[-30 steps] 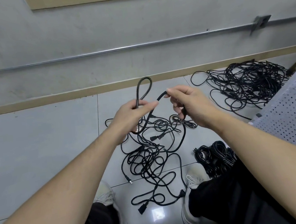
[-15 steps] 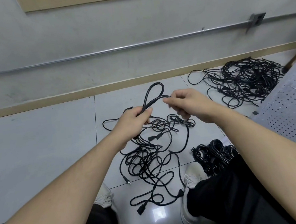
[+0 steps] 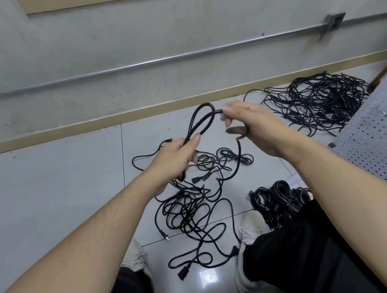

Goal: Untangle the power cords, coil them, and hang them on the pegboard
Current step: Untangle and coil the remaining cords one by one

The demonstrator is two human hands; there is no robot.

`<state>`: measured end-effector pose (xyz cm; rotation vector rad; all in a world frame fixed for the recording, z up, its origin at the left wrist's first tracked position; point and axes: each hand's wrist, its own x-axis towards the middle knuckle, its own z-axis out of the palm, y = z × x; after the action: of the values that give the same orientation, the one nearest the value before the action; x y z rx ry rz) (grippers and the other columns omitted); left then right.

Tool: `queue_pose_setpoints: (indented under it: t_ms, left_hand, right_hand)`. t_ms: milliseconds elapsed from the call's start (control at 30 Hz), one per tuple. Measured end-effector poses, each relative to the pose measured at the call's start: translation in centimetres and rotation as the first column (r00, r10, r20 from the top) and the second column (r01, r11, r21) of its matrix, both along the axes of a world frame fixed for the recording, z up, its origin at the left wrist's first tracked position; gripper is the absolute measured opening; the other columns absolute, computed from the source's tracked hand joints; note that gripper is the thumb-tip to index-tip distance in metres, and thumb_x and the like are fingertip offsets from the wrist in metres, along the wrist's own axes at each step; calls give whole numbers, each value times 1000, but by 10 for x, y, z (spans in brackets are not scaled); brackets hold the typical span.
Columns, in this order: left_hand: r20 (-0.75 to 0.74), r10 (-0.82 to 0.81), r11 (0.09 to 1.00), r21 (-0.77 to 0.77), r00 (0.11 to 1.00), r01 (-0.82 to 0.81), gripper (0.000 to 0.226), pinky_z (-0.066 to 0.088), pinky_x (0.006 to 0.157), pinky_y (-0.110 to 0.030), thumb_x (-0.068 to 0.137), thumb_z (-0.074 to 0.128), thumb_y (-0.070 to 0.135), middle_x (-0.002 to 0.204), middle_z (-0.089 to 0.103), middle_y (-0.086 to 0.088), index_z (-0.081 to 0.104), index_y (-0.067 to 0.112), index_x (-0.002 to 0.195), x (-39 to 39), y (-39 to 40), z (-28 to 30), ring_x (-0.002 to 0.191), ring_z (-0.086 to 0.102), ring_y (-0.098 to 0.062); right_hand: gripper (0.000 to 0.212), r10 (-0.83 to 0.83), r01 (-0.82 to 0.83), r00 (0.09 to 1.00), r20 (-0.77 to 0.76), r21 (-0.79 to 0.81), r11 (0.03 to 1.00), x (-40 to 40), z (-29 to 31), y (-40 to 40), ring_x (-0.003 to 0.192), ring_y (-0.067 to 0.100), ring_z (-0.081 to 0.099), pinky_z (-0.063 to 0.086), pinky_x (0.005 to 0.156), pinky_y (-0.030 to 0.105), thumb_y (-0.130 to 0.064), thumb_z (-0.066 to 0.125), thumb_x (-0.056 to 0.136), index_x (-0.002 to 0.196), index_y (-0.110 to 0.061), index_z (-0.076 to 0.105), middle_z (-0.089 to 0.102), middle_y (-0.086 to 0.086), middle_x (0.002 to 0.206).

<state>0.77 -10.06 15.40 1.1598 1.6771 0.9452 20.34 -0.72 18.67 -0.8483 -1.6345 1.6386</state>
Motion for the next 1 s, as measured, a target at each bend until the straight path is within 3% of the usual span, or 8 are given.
queue_pose_setpoints:
  t_ms: [67,133,333,500,667,800,900,1000]
  left_hand:
    - [10,-64,998,6,998,64,50,37,64,-32,101,47,59,55,50,8,62,18,77,8,-1,0,56,47,-14]
    - [11,-80,997,22,997,79,49,39,67,-33,102,46,59,55,53,6,64,20,79,13,-1,-2,58,50,-15]
    - [2,-94,995,20,996,94,47,40,64,-31,102,46,59,49,44,16,63,22,78,17,0,-4,57,46,-12]
    - [97,-161,987,42,982,158,38,36,56,-28,99,60,50,55,45,13,57,24,71,25,-4,-3,53,43,-10]
    - [114,-268,958,134,957,252,43,40,57,-30,73,86,27,86,50,-8,44,29,61,20,-7,-7,88,52,-18]
    - [97,-292,951,137,951,278,47,44,70,-29,83,80,5,103,58,1,38,21,68,21,-7,-8,79,56,-11]
    - [117,-295,950,142,948,278,37,46,85,-36,75,72,17,90,63,11,39,26,64,33,-6,-11,96,62,-15]
    - [34,-277,952,144,960,269,34,39,75,-38,75,71,24,83,59,-3,40,30,62,38,-1,-12,79,53,-19]
  right_hand:
    - [30,-80,79,997,-22,-9,997,-2,-2,2,119,4,60,54,100,39,-39,67,87,62,-22,62,62,-13,126]
    - [29,-123,115,989,-77,-105,988,-7,-2,0,124,20,63,52,105,51,-39,68,93,72,-19,60,65,-6,122]
    - [25,-216,198,969,-120,-144,970,-29,-2,-16,88,29,73,60,89,42,-34,54,105,91,-14,49,71,9,79]
    - [29,-315,298,945,-85,-168,940,-38,-4,-18,54,17,50,49,58,30,-37,55,104,90,-17,40,47,-2,57]
    - [39,-311,296,950,-1,-302,906,-43,-2,-14,49,14,40,45,51,26,-44,55,103,76,-17,48,38,-3,55]
    - [45,-305,194,942,-144,-507,840,-40,-1,-12,45,10,24,26,38,19,-40,55,104,67,-20,35,29,-4,59]
    - [48,-281,109,935,-217,-579,808,-38,1,-8,41,7,16,13,33,17,-39,52,104,66,-22,29,23,-6,57]
    - [48,-252,36,933,-256,-633,774,-28,3,-2,37,5,17,10,32,16,-40,49,105,64,-23,28,22,-7,55]
